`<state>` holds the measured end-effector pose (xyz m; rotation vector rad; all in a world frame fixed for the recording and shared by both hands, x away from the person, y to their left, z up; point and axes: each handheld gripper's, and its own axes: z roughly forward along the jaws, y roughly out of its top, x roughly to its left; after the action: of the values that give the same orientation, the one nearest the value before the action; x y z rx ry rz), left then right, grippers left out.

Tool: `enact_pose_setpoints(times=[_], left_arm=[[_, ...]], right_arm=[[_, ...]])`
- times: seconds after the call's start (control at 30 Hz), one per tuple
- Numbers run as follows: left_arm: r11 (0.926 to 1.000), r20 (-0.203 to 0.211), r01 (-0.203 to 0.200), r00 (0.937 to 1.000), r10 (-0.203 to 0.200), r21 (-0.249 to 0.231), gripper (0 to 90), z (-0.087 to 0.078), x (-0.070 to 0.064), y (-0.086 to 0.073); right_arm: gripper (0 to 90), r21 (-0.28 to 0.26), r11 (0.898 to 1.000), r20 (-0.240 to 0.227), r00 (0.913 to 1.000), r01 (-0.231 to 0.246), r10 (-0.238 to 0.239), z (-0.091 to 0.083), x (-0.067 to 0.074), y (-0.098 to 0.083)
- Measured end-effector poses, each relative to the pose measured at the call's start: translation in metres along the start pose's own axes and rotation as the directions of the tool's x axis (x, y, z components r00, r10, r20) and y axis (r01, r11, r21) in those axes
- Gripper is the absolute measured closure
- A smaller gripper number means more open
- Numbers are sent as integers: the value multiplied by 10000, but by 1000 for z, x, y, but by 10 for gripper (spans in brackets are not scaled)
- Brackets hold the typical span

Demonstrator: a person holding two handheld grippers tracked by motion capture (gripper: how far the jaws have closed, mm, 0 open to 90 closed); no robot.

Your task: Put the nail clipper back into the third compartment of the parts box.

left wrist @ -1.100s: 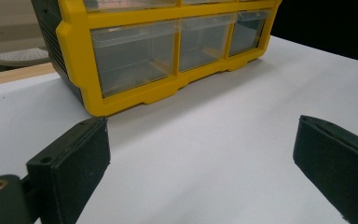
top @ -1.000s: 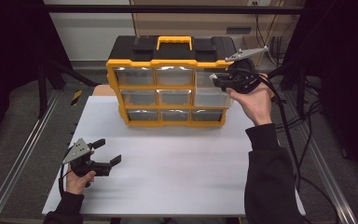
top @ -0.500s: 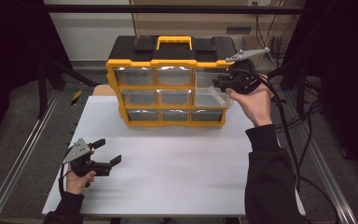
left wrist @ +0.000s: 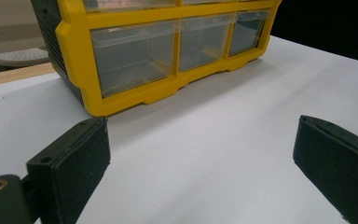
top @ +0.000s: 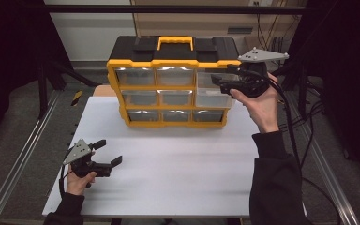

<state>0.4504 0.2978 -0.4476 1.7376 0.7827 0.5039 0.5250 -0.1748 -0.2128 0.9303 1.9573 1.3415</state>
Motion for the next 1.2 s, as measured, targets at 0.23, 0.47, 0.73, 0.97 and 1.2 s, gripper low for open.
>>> enact_pose_setpoints(times=[0.23, 0.47, 0.73, 0.97, 1.2], left_arm=[[10000, 6, 2, 10000, -2, 1, 35, 0, 0, 0], [10000, 12, -5, 10000, 5, 2, 35, 0, 0, 0], [10000, 34, -23, 10000, 23, 23, 34, 0, -1, 0], [10000, 52, -22, 10000, 22, -6, 35, 0, -1, 0], [10000, 67, -1, 10000, 2, -53, 34, -1, 0, 1]], right_arm=[[141, -502, 9986, -28, 9999, -162, 161, -9, 8, -5], [47, -702, 9975, -305, 9995, -121, 100, -18, 18, -10], [19, -733, 9973, -266, 9996, -90, 71, -25, 26, -20], [15, -803, 9966, -285, 9995, -162, 140, -31, 32, -30], [15, -641, 9977, -327, 9993, -201, 180, -35, 35, -42]])
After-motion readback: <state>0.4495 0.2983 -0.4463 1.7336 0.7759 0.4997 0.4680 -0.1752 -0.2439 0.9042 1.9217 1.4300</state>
